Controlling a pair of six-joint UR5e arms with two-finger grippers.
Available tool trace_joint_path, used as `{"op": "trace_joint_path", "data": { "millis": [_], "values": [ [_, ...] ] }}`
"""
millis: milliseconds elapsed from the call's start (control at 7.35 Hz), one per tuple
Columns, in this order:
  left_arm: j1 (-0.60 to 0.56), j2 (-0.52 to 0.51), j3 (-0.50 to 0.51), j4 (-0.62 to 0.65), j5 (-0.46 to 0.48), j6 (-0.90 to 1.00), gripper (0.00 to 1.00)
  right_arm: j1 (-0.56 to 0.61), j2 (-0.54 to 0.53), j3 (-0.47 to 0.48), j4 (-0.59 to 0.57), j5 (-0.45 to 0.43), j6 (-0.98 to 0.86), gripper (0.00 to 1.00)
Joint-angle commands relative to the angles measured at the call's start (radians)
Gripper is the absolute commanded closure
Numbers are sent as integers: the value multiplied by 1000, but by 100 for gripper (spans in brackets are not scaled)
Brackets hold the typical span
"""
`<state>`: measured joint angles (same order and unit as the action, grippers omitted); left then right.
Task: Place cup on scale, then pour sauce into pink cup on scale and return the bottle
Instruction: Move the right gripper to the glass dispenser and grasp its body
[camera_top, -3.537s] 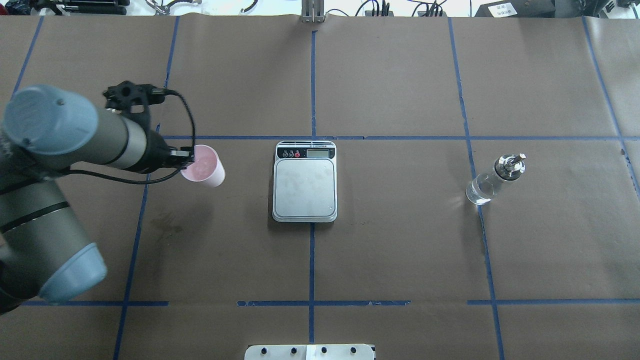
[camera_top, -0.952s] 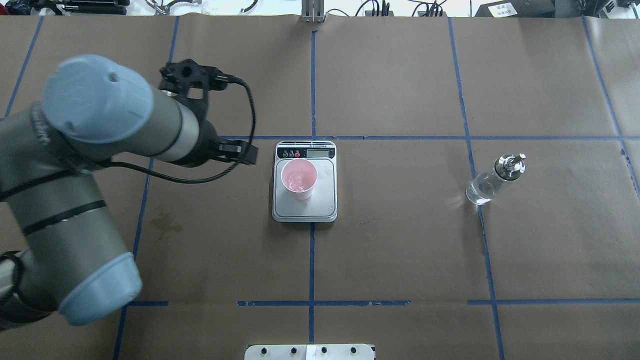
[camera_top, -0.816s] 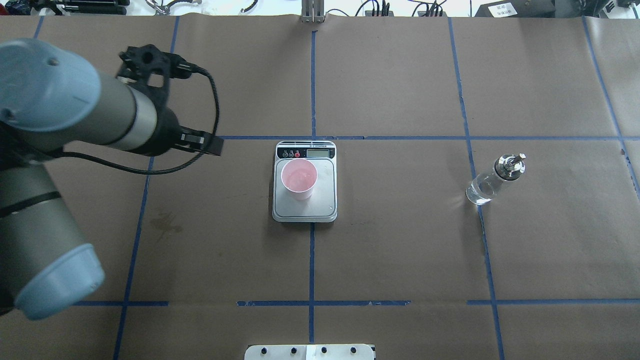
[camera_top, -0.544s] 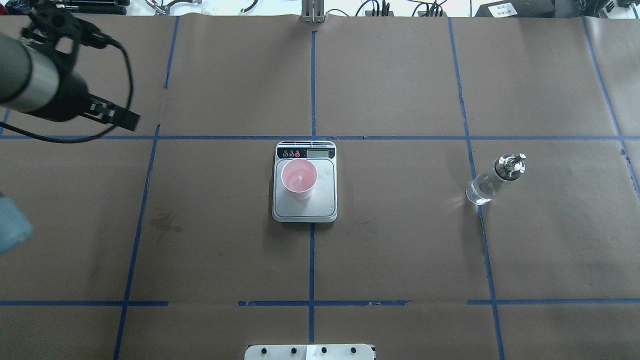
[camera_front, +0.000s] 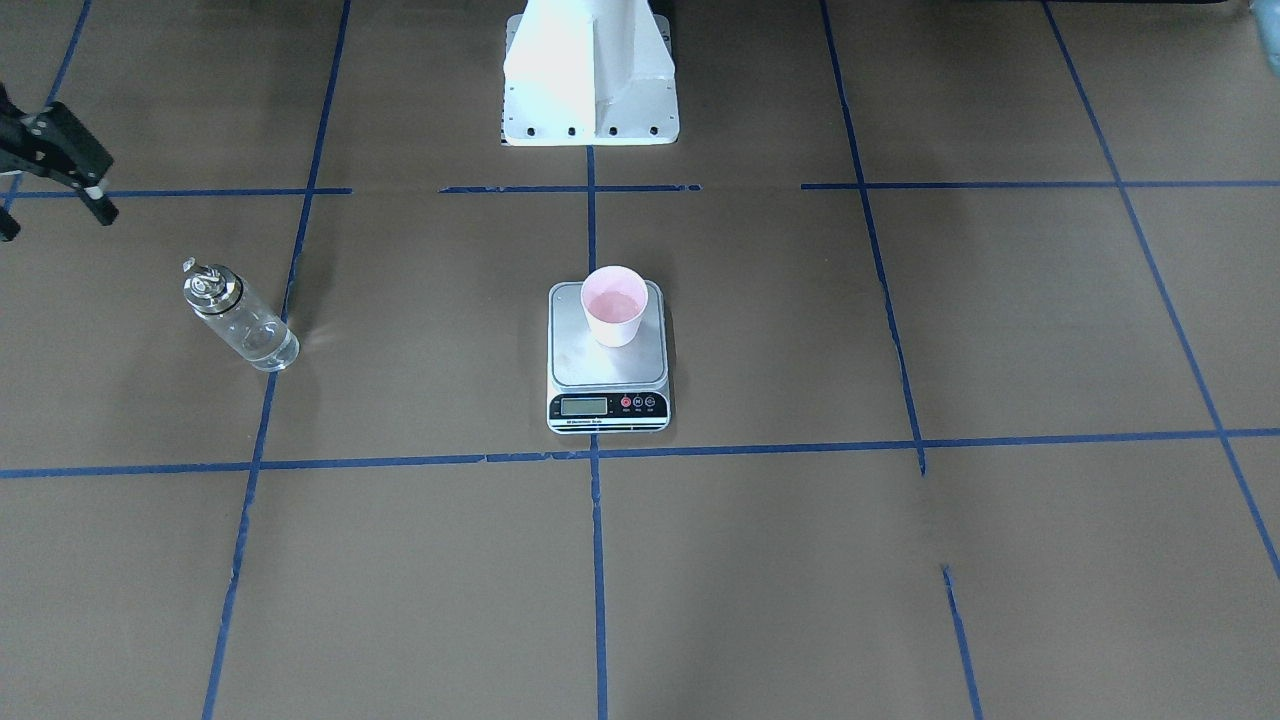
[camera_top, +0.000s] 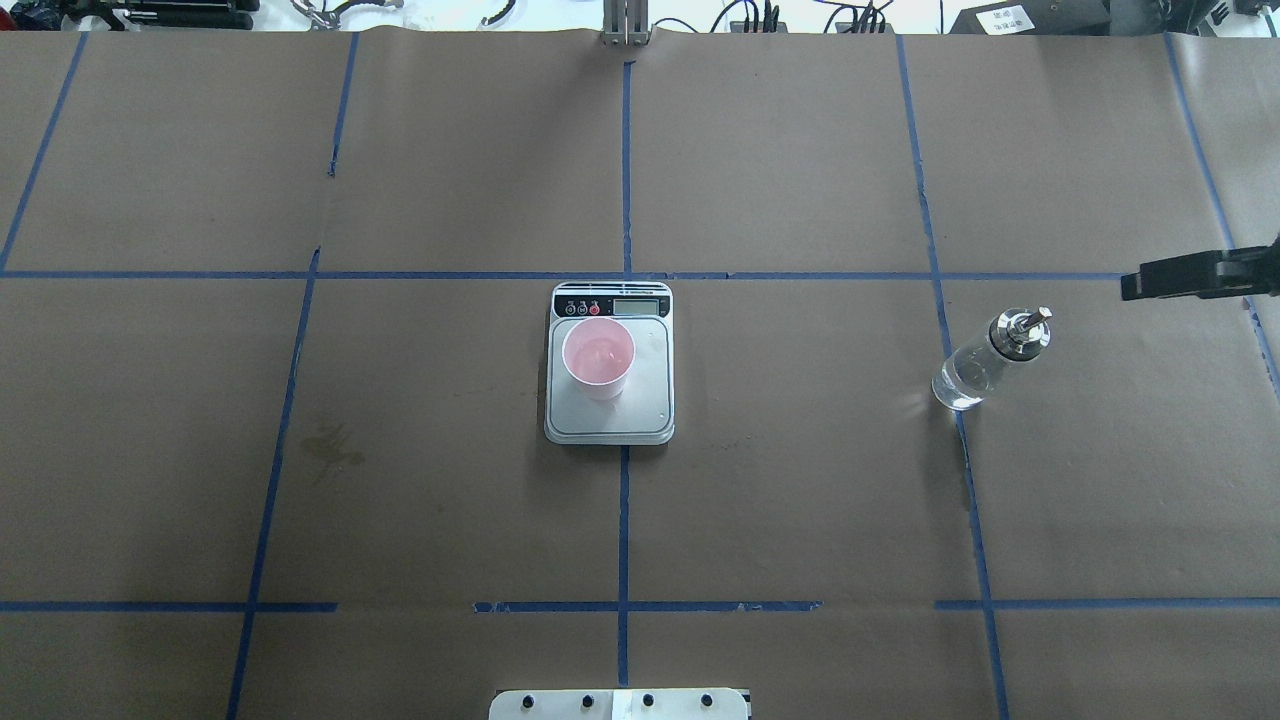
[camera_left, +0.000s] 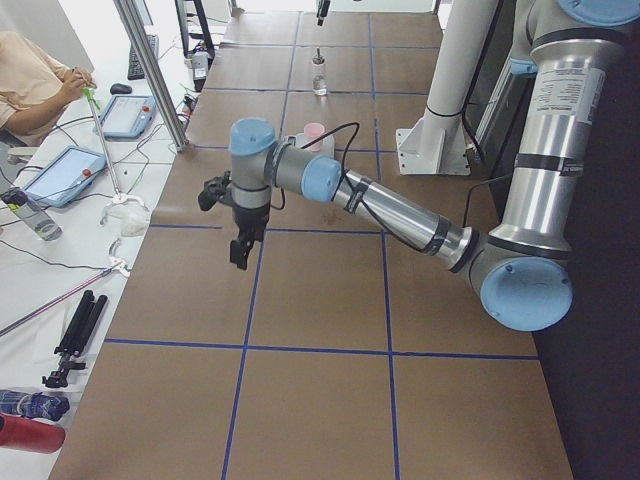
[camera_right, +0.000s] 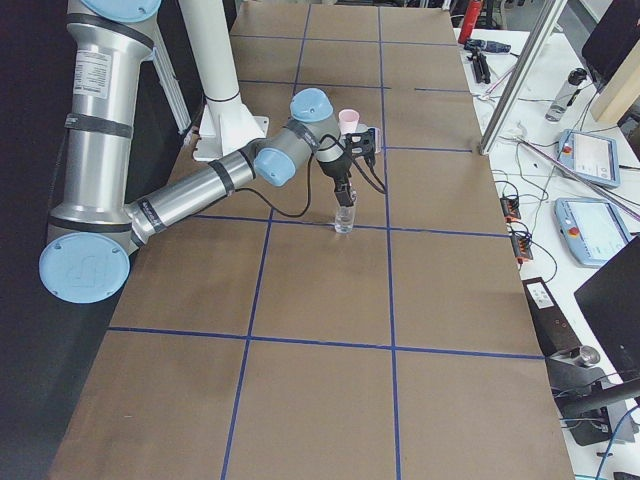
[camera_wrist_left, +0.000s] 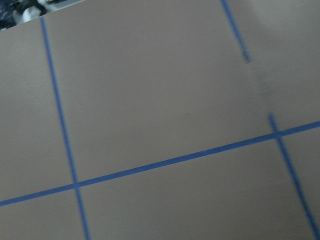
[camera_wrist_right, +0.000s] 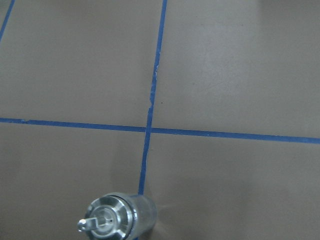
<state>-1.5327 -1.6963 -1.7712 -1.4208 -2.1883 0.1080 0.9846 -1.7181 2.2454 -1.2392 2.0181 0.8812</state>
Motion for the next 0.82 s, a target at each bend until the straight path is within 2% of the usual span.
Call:
{"op": "trace_joint_path", "data": {
  "millis": [0, 136, 272, 408, 544, 680],
  "values": [
    [-137, 50, 131, -1, -11, 118, 0, -124, -8, 52, 0, -128, 82, 0],
    [-142, 88, 125, 2, -17, 119, 0, -165, -24, 54, 4, -221, 87, 0],
    [-142, 107, 115, 2, -95, 118, 0, -193, -43, 77, 17, -269, 94, 0],
    [-142, 110, 124, 0, -166, 116, 0, -254, -134, 80, 158, -345, 151, 0],
    [-141, 110, 127, -1, -171, 116, 0, -324, -235, 80, 305, -443, 182, 0],
    [-141, 110, 128, -1, -171, 116, 0, -366, -238, 80, 319, -503, 221, 0]
  ]
}}
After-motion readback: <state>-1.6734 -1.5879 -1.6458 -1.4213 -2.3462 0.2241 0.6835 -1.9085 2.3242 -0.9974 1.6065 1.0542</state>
